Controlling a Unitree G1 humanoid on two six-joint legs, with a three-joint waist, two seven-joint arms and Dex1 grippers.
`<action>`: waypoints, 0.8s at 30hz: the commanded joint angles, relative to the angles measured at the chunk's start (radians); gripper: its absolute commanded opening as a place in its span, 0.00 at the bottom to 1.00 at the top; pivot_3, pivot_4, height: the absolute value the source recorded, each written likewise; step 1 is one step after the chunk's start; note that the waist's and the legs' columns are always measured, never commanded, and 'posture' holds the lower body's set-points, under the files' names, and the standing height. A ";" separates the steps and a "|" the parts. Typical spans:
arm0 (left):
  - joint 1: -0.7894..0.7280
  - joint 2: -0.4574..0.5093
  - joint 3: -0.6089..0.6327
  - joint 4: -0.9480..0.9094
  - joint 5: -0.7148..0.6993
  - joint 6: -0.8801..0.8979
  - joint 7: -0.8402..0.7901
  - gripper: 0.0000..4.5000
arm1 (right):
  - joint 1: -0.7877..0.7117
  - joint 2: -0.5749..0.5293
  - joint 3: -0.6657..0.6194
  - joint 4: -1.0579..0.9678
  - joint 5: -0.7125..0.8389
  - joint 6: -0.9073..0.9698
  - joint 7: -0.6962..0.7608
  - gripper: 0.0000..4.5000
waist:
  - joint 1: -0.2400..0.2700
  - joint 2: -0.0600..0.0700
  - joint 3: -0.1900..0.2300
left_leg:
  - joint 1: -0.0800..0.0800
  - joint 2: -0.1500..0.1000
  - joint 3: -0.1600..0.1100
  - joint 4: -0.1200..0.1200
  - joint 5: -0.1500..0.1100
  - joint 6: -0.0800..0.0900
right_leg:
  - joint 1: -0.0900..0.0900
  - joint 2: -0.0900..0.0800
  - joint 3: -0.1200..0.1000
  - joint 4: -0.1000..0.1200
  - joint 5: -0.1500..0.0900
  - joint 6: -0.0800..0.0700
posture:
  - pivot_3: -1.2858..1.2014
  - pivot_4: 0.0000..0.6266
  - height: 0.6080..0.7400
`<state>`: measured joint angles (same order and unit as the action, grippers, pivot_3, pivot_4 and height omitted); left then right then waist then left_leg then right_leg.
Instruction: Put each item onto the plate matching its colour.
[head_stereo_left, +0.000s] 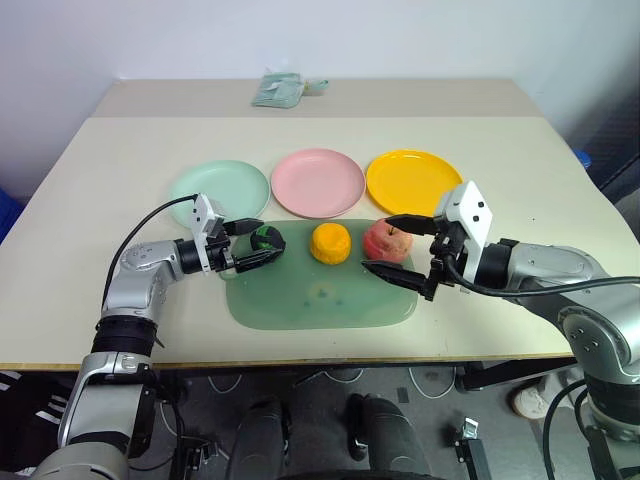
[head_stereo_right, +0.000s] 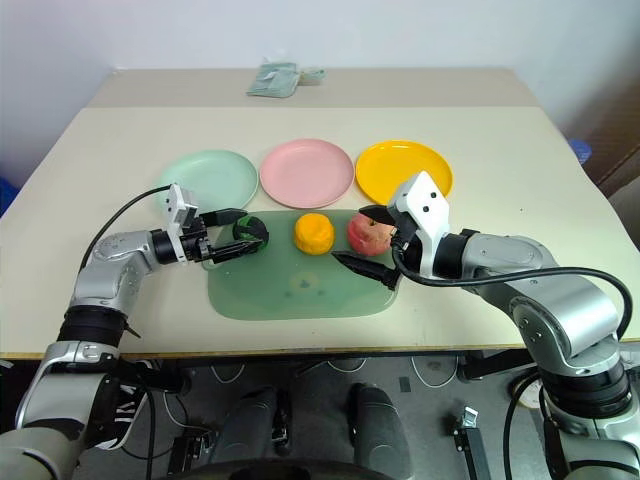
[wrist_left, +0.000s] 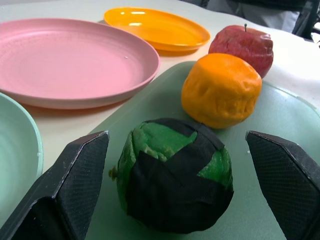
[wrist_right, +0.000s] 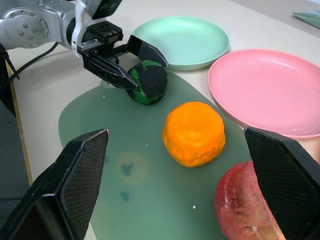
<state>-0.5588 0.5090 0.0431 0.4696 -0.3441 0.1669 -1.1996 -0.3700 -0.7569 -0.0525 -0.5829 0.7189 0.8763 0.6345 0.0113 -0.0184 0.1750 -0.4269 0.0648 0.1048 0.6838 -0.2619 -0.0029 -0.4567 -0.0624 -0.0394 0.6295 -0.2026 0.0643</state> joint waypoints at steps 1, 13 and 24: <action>-0.014 -0.008 -0.006 -0.022 -0.003 -0.006 -0.005 1.00 | -0.023 0.001 -0.020 -0.002 -0.006 -0.021 0.003 0.98 | 0.000 0.000 0.000 | 0.000 0.000 0.000 0.000 0.000 0.000 | 0.000 0.000 0.000 0.000 0.000 0.000 | 0.52 0.24 1.00; -0.011 -0.007 -0.004 -0.044 -0.010 -0.008 0.000 1.00 | -0.034 -0.004 -0.019 0.012 -0.014 -0.033 0.014 0.98 | -0.001 0.000 0.000 | 0.000 0.000 0.000 0.000 0.000 0.000 | 0.000 0.000 0.000 0.000 0.000 0.000 | 0.52 0.24 1.00; -0.009 -0.003 0.002 -0.050 0.000 -0.050 0.009 0.82 | -0.038 -0.005 -0.015 0.017 -0.033 -0.046 0.033 1.00 | 0.000 0.000 0.000 | 0.000 0.000 0.000 0.000 0.000 0.000 | 0.000 0.000 0.000 0.000 0.000 0.000 | 0.52 0.24 1.00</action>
<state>-0.5582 0.4932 0.0265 0.4509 -0.3359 0.1351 -1.1905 -0.3892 -0.7586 -0.0525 -0.5551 0.6892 0.8514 0.6603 0.0110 -0.0184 0.1750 -0.4269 0.0648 0.1048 0.6838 -0.2619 -0.0029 -0.4567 -0.0624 -0.0394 0.6295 -0.2026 0.0643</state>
